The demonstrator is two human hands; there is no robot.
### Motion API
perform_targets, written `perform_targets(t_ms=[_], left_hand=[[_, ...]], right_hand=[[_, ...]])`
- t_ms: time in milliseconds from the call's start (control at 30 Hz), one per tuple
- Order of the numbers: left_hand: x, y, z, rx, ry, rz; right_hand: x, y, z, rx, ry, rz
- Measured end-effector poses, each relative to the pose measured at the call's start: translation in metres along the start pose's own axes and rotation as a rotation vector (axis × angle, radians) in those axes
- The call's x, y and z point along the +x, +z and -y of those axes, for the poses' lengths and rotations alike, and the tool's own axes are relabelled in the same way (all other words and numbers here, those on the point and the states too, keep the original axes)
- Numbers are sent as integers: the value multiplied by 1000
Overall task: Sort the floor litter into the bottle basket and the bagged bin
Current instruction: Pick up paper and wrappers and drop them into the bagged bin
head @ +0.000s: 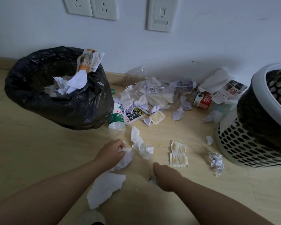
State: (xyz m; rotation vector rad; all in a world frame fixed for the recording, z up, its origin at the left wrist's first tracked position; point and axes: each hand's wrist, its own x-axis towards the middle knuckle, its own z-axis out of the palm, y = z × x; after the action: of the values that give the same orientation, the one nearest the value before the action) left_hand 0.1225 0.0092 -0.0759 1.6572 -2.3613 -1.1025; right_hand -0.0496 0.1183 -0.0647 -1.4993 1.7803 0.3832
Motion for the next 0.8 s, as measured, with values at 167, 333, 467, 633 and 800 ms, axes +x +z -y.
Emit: perform_targets(t_ms=[167, 333, 467, 633, 800], left_hand=[[11, -6, -25, 8, 56, 21], [23, -17, -52, 82, 88, 35], [42, -30, -76, 89, 70, 34], [70, -31, -99, 130, 84, 56], [92, -25, -107, 107, -4, 63]], right_hand=[[0, -39, -12, 100, 83, -107], [-1, -72, -28, 181, 163, -190], [12, -93, -43, 308, 215, -301], [27, -105, -65, 503, 258, -394], [31, -96, -94, 464, 325, -460]])
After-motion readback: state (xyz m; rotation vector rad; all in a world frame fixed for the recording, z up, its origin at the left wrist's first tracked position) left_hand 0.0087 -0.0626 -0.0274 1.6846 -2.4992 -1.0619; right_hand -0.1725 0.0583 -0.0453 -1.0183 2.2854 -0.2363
